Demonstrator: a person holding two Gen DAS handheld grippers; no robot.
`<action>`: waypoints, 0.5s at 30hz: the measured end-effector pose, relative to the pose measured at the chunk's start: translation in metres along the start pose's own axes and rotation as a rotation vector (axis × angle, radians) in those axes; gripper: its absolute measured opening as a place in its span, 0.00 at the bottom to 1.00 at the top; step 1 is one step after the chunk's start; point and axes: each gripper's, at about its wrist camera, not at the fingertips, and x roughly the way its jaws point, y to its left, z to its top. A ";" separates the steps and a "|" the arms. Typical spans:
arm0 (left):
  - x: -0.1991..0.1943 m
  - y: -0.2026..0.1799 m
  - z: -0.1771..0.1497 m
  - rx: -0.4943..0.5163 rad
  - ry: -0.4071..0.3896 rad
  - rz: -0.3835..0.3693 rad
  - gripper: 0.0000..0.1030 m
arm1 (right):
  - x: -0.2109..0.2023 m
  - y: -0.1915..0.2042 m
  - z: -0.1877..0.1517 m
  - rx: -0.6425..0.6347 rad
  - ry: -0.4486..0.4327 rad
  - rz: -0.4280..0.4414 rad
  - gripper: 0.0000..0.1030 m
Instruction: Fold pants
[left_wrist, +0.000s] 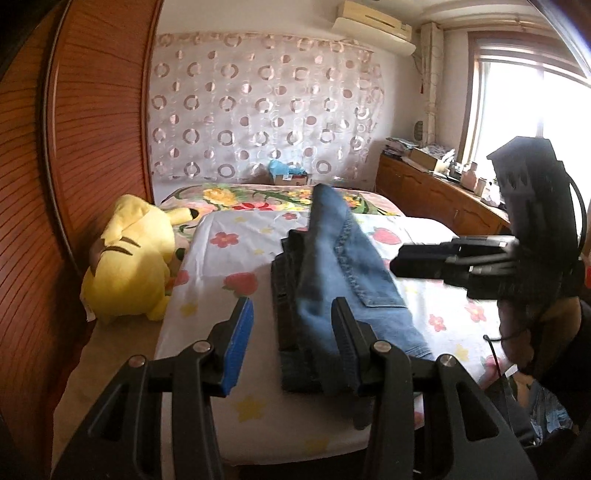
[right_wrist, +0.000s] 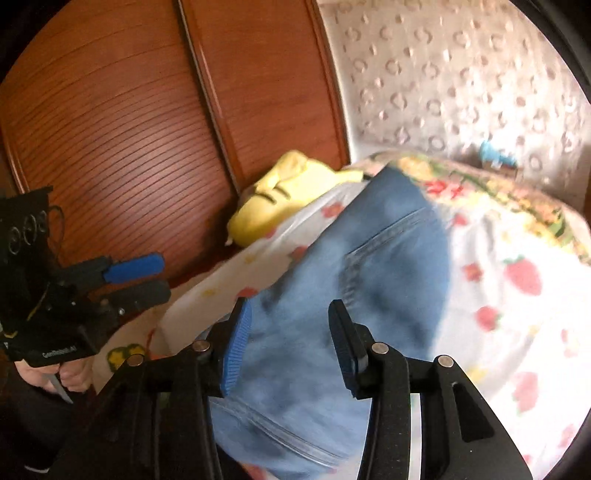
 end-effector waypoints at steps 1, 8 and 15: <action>0.001 -0.004 0.001 0.006 0.000 -0.006 0.41 | -0.006 -0.005 0.001 0.000 -0.010 -0.019 0.43; 0.020 -0.024 0.005 0.032 0.032 -0.041 0.41 | -0.024 -0.043 0.004 0.020 -0.031 -0.124 0.60; 0.063 -0.028 -0.001 0.033 0.125 -0.050 0.41 | 0.003 -0.084 0.021 0.037 0.014 -0.157 0.62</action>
